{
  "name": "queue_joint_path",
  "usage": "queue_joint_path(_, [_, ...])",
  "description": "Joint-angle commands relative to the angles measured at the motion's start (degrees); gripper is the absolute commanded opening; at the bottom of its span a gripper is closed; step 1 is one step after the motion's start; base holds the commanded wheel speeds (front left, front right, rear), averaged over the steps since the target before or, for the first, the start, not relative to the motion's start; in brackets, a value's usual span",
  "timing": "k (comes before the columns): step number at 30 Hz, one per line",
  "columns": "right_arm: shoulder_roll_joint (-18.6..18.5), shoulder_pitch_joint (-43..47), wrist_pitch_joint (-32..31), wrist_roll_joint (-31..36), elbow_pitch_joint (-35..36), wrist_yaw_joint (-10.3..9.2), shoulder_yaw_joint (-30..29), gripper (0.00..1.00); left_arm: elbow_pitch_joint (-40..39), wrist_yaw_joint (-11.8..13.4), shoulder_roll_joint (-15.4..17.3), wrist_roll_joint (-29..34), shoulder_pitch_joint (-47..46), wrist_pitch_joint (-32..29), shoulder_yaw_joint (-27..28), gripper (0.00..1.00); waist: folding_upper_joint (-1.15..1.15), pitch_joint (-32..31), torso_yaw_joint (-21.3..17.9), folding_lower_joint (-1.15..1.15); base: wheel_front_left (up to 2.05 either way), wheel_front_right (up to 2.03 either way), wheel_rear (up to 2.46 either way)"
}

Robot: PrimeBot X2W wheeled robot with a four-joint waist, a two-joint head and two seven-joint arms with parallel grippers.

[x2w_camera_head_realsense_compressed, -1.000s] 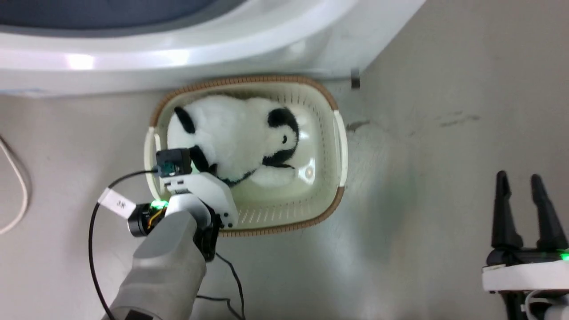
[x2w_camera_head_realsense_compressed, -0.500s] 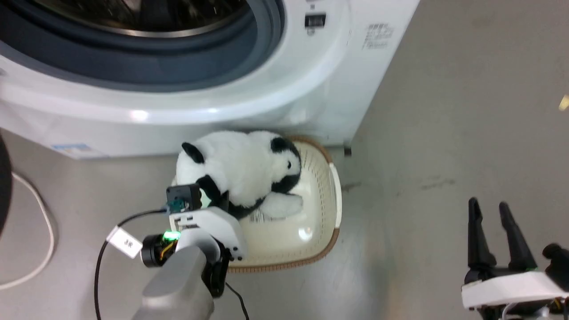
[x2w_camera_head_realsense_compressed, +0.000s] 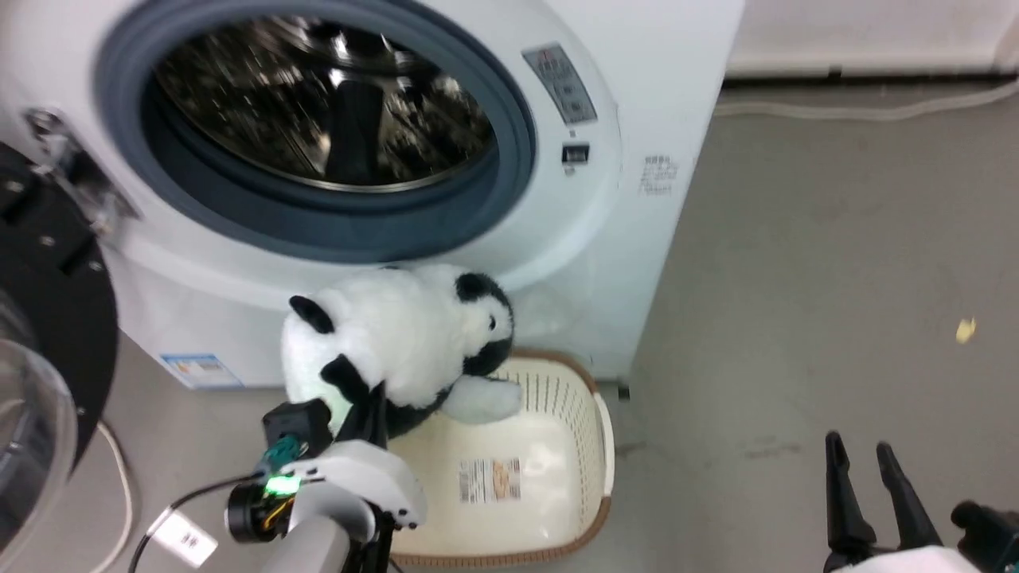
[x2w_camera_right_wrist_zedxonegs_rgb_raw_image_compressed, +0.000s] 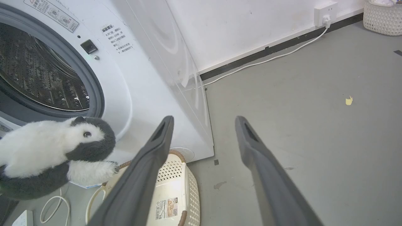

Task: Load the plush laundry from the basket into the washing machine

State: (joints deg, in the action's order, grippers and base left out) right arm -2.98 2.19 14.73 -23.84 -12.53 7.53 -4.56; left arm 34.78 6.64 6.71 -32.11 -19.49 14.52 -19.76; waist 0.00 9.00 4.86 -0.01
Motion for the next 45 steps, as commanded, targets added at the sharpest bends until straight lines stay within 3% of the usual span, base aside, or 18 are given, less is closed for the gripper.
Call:
queue_joint_path(1, [0.11, 1.10, 0.25, -0.46, -0.25, -0.04, -0.01, 1.00, -2.62, 0.61, 0.59, 0.84, 1.41, 0.47, 0.69, 0.00, 0.00, -3.27, 0.99, 0.01, 0.00, 0.00, 0.00])
queue_joint_path(11, [0.11, 4.15, 0.26, -1.50, -0.58, -0.04, -0.20, 1.00, -23.07, 4.71, 1.68, 8.72, 11.73, 0.48, 6.62, 0.00, 0.00, -8.22, 2.57, 0.01, 0.00, 0.00, 0.00])
queue_joint_path(20, [0.11, 4.25, 0.27, -2.02, -0.18, -0.04, 0.01, 1.00, -32.86, 4.24, -1.31, 14.39, 17.36, 0.48, 11.96, 0.00, 0.00, -8.04, 2.88, 0.01, 0.00, 0.00, 0.00])
queue_joint_path(32, [0.11, 2.39, 0.27, -1.55, 0.81, -0.04, -0.14, 1.00, -26.08, -0.63, -3.55, 15.84, 10.91, 0.48, 12.15, 0.00, 0.00, -3.52, 1.64, 0.01, 0.00, 0.00, 0.00])
queue_joint_path(45, [0.11, -0.42, 0.27, -0.01, 2.88, -0.04, -1.21, 1.00, -16.26, -2.26, -3.54, 16.80, -5.46, 0.48, 17.29, 0.00, 0.00, 5.20, 0.01, 0.01, 0.00, 0.00, 0.00])
